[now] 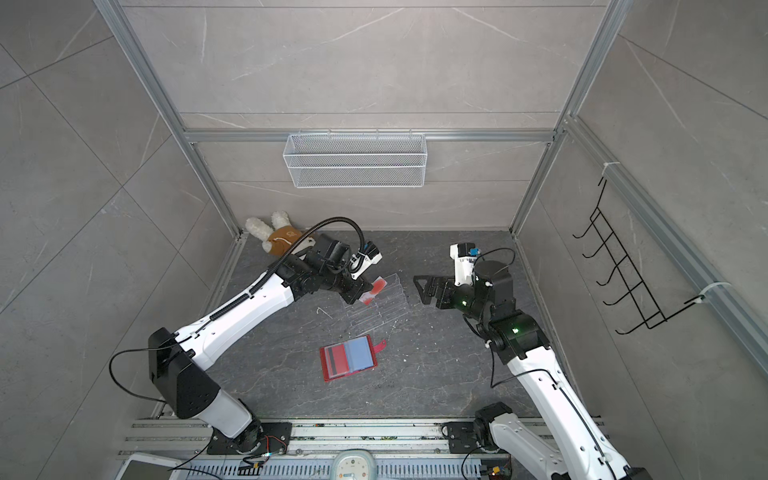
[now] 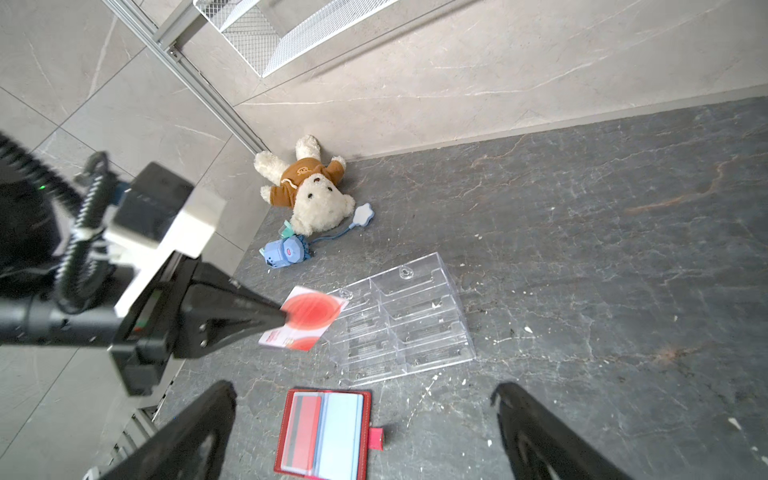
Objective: Take the credit cards out of the card holder
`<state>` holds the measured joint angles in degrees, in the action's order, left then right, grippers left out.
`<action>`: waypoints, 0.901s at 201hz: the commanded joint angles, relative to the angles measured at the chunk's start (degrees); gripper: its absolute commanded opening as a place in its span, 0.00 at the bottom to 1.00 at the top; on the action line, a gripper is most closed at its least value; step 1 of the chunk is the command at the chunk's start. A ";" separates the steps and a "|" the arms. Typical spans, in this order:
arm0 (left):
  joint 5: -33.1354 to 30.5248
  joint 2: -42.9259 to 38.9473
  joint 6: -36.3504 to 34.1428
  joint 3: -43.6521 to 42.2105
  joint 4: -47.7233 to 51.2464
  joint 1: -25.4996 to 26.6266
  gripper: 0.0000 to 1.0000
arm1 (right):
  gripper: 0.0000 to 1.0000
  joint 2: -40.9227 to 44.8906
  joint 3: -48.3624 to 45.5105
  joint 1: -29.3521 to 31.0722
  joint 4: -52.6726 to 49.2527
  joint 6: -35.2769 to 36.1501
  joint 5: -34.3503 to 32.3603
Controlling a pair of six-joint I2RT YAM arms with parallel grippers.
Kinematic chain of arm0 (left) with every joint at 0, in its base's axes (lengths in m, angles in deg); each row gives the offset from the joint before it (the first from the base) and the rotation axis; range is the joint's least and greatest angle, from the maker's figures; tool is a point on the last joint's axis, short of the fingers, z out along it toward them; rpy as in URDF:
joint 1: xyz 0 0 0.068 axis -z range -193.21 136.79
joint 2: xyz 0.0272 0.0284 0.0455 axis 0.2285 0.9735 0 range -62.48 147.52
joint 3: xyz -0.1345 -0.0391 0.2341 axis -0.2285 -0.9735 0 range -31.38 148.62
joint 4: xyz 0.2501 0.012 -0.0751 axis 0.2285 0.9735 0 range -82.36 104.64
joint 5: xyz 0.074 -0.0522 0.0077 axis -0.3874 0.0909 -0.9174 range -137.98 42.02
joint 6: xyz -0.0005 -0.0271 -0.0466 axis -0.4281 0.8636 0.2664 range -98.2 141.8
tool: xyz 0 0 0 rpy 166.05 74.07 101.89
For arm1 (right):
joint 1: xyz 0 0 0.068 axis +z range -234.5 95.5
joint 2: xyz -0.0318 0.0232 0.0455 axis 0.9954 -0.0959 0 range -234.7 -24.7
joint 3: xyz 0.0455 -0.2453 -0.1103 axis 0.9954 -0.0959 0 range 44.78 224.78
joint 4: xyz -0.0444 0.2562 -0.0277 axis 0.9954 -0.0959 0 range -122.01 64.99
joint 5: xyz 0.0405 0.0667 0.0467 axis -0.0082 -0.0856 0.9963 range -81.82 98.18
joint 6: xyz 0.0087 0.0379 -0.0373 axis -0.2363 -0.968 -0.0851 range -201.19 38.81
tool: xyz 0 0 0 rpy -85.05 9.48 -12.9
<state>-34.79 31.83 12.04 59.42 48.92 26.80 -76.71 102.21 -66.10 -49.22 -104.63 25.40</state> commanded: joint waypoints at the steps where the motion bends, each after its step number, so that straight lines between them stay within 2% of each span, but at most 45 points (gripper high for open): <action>1: -0.62 3.79 -6.73 6.58 5.89 -1.78 0.00 | 1.00 1.53 -1.95 0.08 -0.80 -1.96 3.11; 124: 0.83 29.42 -13.87 35.72 12.77 -4.44 0.00 | 1.00 2.31 -5.70 0.13 -3.95 -1.43 4.42; 181: 2.79 33.93 -15.11 40.26 14.79 -4.50 0.00 | 1.00 0.35 -6.31 0.11 -4.36 -0.22 4.04</action>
<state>-34.07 65.44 -0.99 97.08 61.42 22.63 -75.64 96.65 -66.10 -52.30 -106.03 29.02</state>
